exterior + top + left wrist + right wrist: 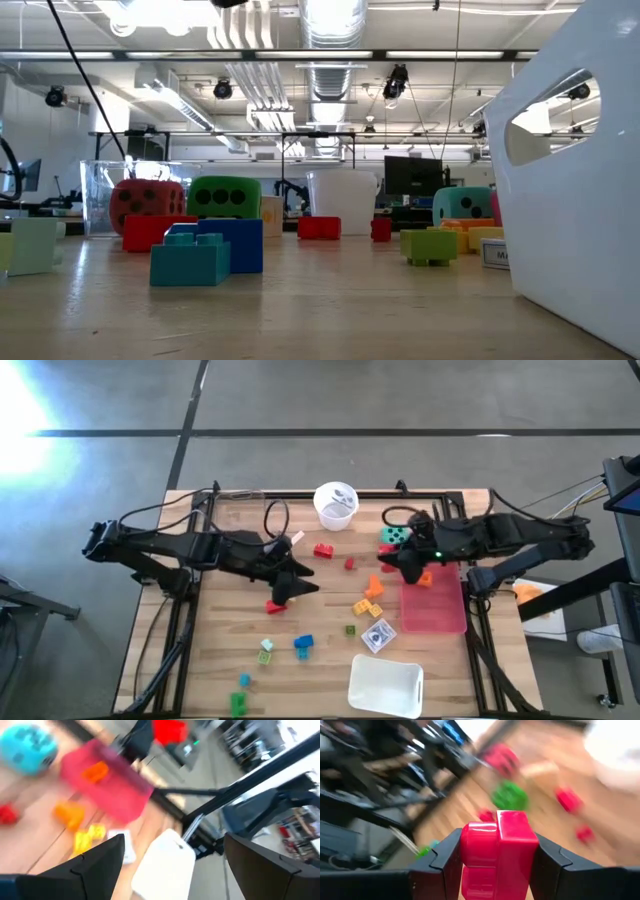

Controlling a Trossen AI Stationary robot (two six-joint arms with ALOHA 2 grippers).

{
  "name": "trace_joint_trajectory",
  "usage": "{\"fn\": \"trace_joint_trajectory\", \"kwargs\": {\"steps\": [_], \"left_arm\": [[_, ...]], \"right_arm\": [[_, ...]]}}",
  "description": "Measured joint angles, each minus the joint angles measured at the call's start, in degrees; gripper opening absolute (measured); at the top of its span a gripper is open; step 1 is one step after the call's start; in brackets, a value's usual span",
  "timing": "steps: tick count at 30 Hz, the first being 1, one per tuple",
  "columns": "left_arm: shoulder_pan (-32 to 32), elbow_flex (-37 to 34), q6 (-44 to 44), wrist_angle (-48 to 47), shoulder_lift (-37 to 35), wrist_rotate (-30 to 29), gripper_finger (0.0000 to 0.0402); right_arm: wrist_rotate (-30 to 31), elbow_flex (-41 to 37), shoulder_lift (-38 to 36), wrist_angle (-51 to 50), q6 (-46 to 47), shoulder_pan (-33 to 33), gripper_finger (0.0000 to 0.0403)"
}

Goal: Pick & Place Toys
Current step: Put the red game piece into the pink bin

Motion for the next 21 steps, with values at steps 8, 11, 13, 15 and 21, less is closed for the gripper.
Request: {"fn": "trace_joint_trajectory", "kwargs": {"steps": [8, 11, 13, 15, 21], "left_arm": [[0.8, 0.0, -1.7, -5.7, -0.1, 0.0, 0.0340], [0.9, 0.0, -1.7, -5.7, -0.1, 0.0, 0.0340], [0.9, 0.0, -1.7, -5.7, -0.3, 0.0, 0.0340], [0.9, 0.0, -1.7, -5.6, -0.5, 0.0, 0.0340], [0.9, 0.0, -0.1, -5.6, -0.8, 0.0, 0.0340]], "right_arm": [[-4.8, -0.7, 0.8, -24.8, 11.4, 0.0, 0.0160], [-6.3, -2.8, 1.9, -28.9, 12.9, 0.0, 0.0160], [-8.2, -5.1, 2.4, -29.4, 13.4, 0.0, 0.0160], [-10.1, -7.9, 2.6, -29.3, 13.5, 0.0, 0.0160], [-13.8, -17.4, 2.7, -28.4, 17.1, 0.3, 0.0160]]}}
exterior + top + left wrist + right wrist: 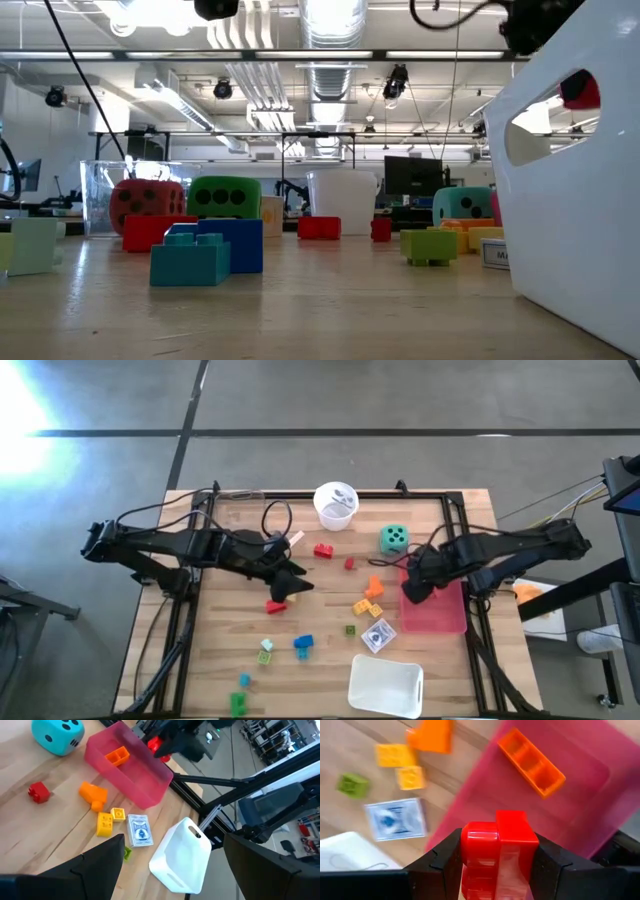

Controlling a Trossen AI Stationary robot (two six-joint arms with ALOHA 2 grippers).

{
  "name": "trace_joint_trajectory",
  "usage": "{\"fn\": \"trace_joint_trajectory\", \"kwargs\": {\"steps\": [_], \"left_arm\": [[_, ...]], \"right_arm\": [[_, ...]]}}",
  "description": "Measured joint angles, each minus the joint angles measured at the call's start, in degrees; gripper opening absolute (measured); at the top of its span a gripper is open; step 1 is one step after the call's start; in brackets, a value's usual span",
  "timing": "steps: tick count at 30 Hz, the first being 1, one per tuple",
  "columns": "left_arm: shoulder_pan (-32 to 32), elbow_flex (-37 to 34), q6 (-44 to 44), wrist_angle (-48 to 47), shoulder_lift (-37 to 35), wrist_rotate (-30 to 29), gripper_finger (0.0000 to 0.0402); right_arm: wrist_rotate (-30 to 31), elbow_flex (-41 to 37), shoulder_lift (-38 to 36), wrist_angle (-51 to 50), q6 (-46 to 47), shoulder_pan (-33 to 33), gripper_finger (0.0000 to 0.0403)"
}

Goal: Pick & Place Toys
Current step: Put the red game piece into the pink bin

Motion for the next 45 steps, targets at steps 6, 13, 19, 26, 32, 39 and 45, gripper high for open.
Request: {"fn": "trace_joint_trajectory", "kwargs": {"steps": [6, 13, 19, 26, 32, 39, 45], "left_arm": [[0.1, 0.0, 0.2, 0.0, 0.0, 0.0, 0.0340], [0.2, 0.0, 0.0, 0.0, 0.0, 0.0, 0.0340], [0.2, 0.0, -0.1, 0.0, 0.0, 0.0, 0.0340], [0.2, 0.0, -0.1, 0.0, 0.0, 0.0, 0.0340], [0.2, 0.0, -0.1, -0.1, 0.0, 0.0, 0.0340], [0.2, 0.0, -0.1, -0.1, 0.0, 0.0, 0.0340], [0.2, 0.0, -0.1, -0.2, 0.0, 0.0, 0.0340]], "right_arm": [[-0.9, -8.1, -0.3, 8.1, 2.7, 0.1, 0.0160], [-0.8, -16.9, -0.3, 14.8, 9.0, 0.1, 0.0160], [-0.7, -22.7, -0.3, 19.4, 11.6, 0.1, 0.0160], [-0.7, -27.0, -0.1, 26.9, 13.0, 0.1, 0.0160], [-0.7, -29.2, 0.6, 27.6, 14.5, 0.1, 0.0160], [-0.7, -30.6, 0.7, 29.4, 15.6, 0.1, 0.0160], [-0.8, -31.3, 0.7, 29.6, 15.6, 0.1, 0.0160]]}}
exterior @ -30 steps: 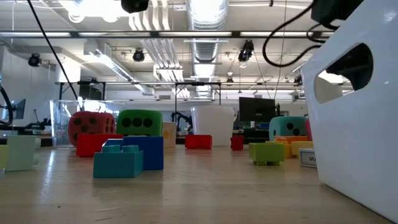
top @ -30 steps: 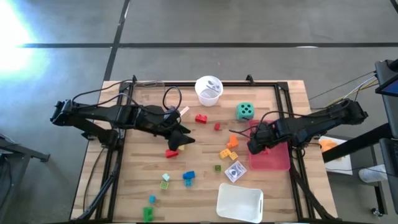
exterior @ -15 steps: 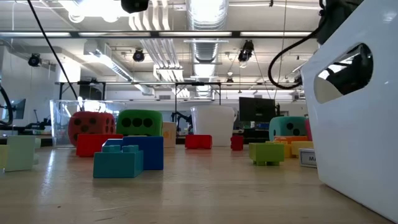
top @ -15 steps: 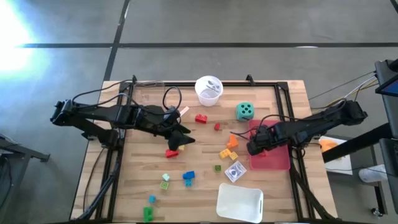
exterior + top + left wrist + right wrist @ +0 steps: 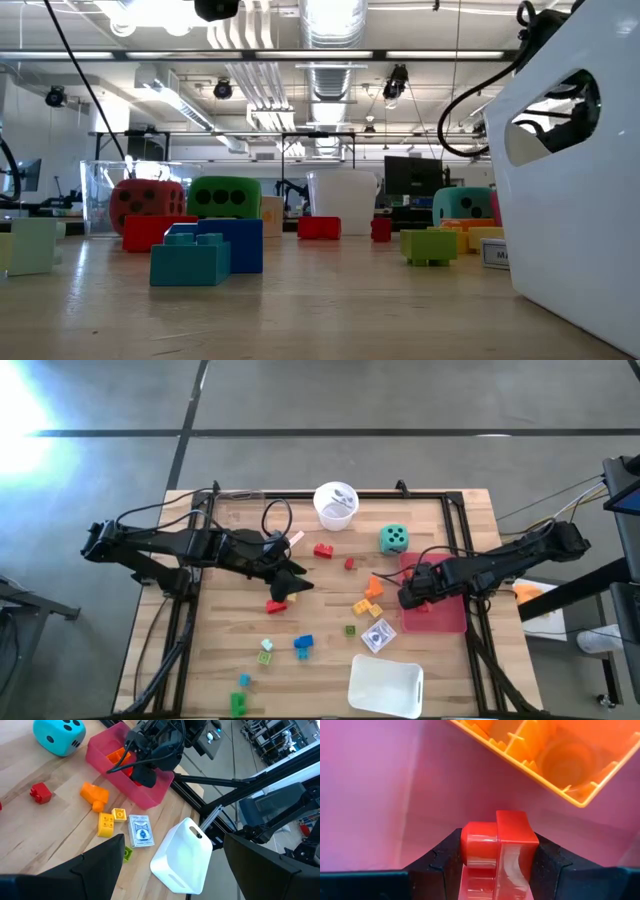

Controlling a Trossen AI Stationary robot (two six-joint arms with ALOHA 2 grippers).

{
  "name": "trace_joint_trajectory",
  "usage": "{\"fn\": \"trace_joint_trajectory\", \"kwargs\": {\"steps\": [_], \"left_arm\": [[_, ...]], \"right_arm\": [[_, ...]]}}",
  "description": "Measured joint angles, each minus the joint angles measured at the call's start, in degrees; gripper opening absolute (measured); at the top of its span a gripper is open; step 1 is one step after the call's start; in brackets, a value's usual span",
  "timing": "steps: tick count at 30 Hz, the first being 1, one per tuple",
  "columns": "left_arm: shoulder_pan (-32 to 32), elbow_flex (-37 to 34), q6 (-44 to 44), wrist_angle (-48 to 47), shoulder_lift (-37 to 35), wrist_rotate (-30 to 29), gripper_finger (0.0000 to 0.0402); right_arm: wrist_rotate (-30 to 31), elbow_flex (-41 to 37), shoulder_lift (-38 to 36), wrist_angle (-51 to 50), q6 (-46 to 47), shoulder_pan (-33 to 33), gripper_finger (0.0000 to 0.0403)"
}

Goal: Pick & Place Toys
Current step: Put the red game piece into the pink bin, then put the blue deck of cards into the white bin

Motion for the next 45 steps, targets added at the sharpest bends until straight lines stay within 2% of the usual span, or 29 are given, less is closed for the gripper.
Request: {"fn": "trace_joint_trajectory", "kwargs": {"steps": [7, 13, 26, 29, 33, 37, 45], "left_arm": [[0.0, 0.0, 0.0, 0.0, 0.0, 0.0, 0.0340], [0.0, 0.0, 0.0, 0.0, 0.0, 0.0, 0.0340], [0.0, 0.0, 0.0, -0.2, 0.0, 0.0, 0.0340], [0.0, 0.0, 0.0, -0.9, 0.0, 0.0, 0.0340], [0.0, 0.0, 0.0, -1.8, 0.0, 0.0, 0.0340], [0.1, 0.0, 0.0, -2.0, 0.0, 0.0, 0.0340], [0.2, 0.0, 0.0, -2.2, 0.0, 0.0, 0.0340]], "right_arm": [[-0.1, -0.2, 0.0, 0.5, 0.7, 0.0, 0.0161], [-0.7, -0.2, 0.0, 0.8, 0.7, 0.0, 0.0217], [-1.7, 3.3, -0.3, 0.8, -4.8, 0.0, 0.0307], [-2.1, 5.8, -0.3, -2.6, -7.2, 0.0, 0.0322], [-1.9, 11.0, -0.3, -12.9, -10.8, 0.0, 0.0333], [-1.6, 16.7, -0.3, -18.1, -20.7, 0.0, 0.0334], [-1.4, 24.1, 0.2, -9.9, -55.9, 0.9, 0.0334]]}}
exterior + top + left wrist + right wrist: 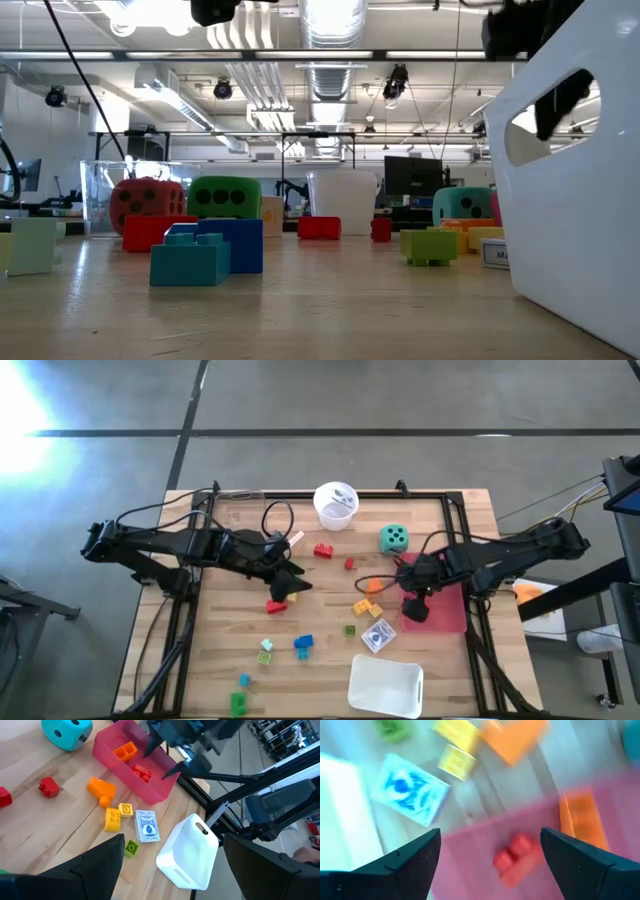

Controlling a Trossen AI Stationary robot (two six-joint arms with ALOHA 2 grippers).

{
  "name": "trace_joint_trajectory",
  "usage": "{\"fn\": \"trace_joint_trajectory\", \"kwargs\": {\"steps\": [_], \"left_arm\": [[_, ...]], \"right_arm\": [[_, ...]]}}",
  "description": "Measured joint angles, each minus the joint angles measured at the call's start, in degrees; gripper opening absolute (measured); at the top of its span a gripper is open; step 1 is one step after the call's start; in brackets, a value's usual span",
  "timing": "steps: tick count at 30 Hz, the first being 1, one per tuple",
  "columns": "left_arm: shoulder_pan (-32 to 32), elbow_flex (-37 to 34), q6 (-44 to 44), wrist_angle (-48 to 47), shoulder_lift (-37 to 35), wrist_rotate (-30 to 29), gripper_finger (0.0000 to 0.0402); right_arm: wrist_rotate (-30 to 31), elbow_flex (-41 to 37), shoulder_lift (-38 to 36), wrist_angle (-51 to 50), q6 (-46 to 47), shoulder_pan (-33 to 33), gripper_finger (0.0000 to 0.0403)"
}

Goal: Pick & Place Toys
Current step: Put the blue deck of cards into the white bin

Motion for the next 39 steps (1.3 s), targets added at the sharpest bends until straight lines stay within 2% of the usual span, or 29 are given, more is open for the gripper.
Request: {"fn": "trace_joint_trajectory", "kwargs": {"steps": [9, 13, 17, 22, 32, 39], "left_arm": [[0.0, 0.0, 0.0, -0.5, 0.0, 0.0, 0.0340], [0.0, 0.0, 0.0, -0.5, 0.0, 0.0, 0.0340], [0.0, 0.0, 0.0, -0.5, 0.0, 0.0, 0.0340], [0.0, 0.0, -0.4, -0.5, 0.0, 0.0, 0.0340], [0.0, -0.6, -1.8, -1.3, 0.0, 0.0, 0.0340], [0.0, -0.8, -1.8, -1.6, 0.0, 0.0, 0.0340]], "right_arm": [[-0.3, -1.5, 0.1, 10.4, -30.7, 3.5, 0.0334], [-0.3, -2.6, 1.1, 13.4, -40.8, 4.9, 0.0334], [-0.9, -3.7, 3.6, 17.8, -44.5, 5.2, 0.0334], [-2.4, -4.3, 9.0, 21.6, -44.9, 5.2, 0.0334], [-4.8, -2.8, 20.7, 21.9, -49.8, 6.7, 0.0334], [-6.9, -1.3, 25.3, 22.0, -55.5, 7.4, 0.0335]]}}
